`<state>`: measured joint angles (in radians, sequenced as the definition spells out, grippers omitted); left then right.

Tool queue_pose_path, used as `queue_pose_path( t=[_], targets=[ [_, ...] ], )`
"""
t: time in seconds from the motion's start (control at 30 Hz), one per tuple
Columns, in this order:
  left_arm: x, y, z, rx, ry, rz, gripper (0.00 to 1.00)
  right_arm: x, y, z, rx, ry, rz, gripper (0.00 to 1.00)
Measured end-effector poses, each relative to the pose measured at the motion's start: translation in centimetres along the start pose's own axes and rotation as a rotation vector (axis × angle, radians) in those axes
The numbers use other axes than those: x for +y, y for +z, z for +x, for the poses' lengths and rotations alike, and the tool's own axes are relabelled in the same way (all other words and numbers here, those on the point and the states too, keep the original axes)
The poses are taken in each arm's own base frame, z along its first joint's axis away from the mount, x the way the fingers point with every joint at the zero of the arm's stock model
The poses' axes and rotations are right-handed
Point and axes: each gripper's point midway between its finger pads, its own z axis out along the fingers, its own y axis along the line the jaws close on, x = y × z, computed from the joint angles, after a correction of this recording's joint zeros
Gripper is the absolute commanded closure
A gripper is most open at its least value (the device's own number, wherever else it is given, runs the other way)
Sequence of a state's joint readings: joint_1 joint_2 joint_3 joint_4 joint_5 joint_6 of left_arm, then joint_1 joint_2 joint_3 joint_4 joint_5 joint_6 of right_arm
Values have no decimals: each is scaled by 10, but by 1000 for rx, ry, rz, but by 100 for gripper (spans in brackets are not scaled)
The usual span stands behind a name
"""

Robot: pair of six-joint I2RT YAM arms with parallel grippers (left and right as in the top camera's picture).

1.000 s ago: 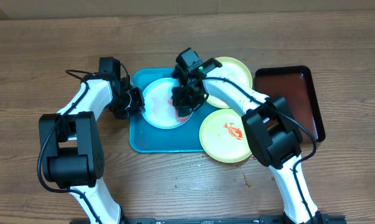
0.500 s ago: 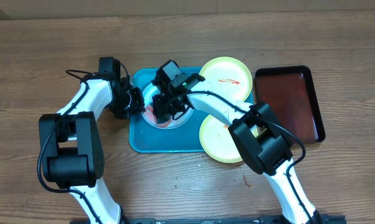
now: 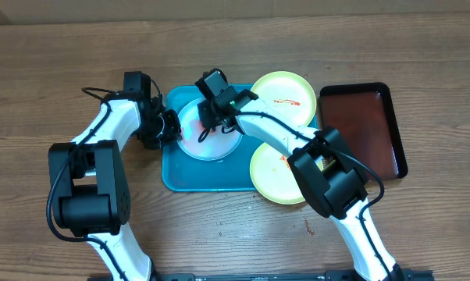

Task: Clean dirty plates on tray and stack at the side
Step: 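Scrub the white plate with the sponge while the left gripper holds it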

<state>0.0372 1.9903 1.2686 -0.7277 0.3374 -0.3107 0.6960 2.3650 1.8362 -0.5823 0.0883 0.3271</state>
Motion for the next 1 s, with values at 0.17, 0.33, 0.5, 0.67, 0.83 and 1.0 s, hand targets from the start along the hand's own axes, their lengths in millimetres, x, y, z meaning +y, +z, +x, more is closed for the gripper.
queue_pose_path(
  t=[0.17,0.33,0.5,0.67,0.83,1.0],
  targets=[
    [0,0,0,-1,0,0,96,-28,-11,9,52,-29,159,96],
    [0,0,0,-1,0,0,96,-43,-25,27,156,-56,237,96],
    [0,0,-1,-3,1,0,96,-38,-30,47,257,-56,195,96],
    [1,0,-1,-4,1,-3,96,-13,-32,58,336,-15,19,96],
    [1,0,-1,-5,-1,-2,96,26,-33,60,348,1,-169,96],
    [1,0,-1,-5,-1,-2,96,67,-29,63,314,-3,-290,96]
  ],
)
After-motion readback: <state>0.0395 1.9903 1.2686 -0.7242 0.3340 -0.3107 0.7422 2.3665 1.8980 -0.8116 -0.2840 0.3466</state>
